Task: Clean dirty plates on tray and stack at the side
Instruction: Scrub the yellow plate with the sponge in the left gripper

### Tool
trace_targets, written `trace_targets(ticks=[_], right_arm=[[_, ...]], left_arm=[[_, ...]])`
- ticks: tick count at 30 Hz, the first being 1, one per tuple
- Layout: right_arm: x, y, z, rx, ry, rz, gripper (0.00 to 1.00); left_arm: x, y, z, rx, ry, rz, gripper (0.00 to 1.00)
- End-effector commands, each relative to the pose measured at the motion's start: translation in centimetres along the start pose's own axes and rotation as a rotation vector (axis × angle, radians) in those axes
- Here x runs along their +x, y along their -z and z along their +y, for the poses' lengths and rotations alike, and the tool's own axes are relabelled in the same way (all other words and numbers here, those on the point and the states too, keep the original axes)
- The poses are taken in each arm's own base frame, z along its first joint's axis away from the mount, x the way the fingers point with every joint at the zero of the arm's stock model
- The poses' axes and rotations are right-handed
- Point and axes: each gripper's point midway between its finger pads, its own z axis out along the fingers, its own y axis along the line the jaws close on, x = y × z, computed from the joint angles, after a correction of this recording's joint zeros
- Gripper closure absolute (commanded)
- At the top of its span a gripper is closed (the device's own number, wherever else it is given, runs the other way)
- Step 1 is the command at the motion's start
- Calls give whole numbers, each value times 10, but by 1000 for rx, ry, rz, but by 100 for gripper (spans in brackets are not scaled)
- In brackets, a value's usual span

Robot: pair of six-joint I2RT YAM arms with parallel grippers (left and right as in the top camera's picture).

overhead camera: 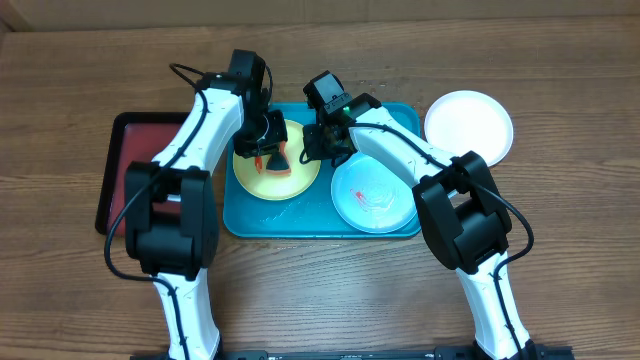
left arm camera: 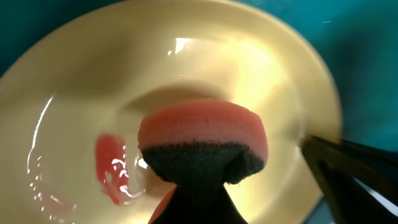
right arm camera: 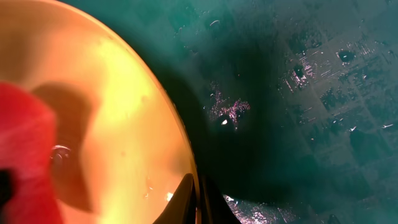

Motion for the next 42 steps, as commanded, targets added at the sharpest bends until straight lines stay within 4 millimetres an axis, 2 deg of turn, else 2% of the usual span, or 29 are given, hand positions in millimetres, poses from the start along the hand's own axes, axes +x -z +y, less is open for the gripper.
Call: trace_targets(ticks=[1,3,9,14,16,19,23,25,28,32,35,38,42], right_arm=[[13,-10,-8,30,4,38,96],[13,-10,-8,31,4,39,96],[14,-10,-8,33,3,42,96],[14,-10,-8,32,3,42,96],[14,-10,-8,32,3,42,96],[14,-10,-8,33,3,42,96],[12,-10,-7,29,4,35,96],[11,-11,-7,27,5,29,96],[10,-11,-7,25,6,26,96],[11,-11,-7,26,5,29,96],[11,-11,-7,26,5,28,96],[11,-11,-7,27,5,31,96],[12,-10,-7,28,5,32,96]], left_arm=[[-3,-20,20,-94,20,3,96],[-6,-22,33,-166,19,-14,96],[-16,-9,75,-415,8,-85,96],[-21,1,83,-478,4,-111,96],[-25,4,78,-460,6,-120,96],[-26,2,57,-350,6,-103,96],[-16,-10,6,-55,16,-28,96],[-18,-14,-11,37,39,-21,96],[-20,-22,-20,67,52,-24,96],[-11,-38,-22,50,44,16,96],[-5,-48,-16,27,23,44,96],[-8,-47,15,-122,32,22,96],[-11,-33,61,-348,45,-10,96]])
